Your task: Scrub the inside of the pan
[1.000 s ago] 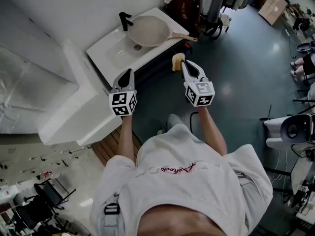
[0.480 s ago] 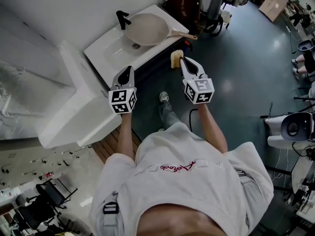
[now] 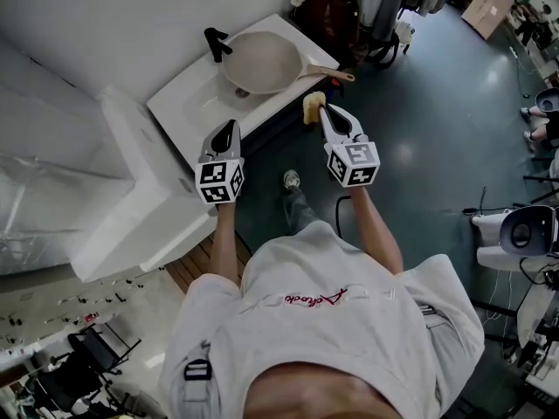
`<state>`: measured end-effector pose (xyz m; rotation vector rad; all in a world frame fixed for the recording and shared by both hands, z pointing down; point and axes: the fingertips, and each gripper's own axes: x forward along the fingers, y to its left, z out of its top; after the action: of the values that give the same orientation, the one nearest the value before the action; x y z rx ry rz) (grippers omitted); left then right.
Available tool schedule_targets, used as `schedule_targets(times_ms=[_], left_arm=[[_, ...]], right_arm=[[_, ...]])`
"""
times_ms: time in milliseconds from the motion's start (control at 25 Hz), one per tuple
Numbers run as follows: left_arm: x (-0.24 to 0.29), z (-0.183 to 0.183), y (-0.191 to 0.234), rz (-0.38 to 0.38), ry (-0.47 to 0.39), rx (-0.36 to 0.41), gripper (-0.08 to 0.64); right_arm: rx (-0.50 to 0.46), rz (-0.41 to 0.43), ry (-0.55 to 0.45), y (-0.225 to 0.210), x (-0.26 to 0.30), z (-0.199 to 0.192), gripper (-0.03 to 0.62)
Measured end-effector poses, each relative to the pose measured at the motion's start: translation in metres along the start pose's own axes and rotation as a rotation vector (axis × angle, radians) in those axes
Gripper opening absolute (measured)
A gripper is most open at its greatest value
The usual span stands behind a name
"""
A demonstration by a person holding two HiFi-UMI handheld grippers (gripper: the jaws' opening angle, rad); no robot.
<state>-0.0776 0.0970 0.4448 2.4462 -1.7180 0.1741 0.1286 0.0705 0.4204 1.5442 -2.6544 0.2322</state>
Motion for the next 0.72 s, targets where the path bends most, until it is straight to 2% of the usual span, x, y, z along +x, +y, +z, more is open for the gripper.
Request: schedule_targets(times_ms=[400,720], left_arm=[[0.059,0.007,0.038,0.017,0.023,-0.009,0.0],[0.126,0.022,0.073,0.035,0.033,-0.01,0.0]], right_arm=[[0.017,0.018,0.024,-0.019,0.07,0.001,0.025],[0.024,0.034,0.026,-0.048,0.145,0.017,0.025]])
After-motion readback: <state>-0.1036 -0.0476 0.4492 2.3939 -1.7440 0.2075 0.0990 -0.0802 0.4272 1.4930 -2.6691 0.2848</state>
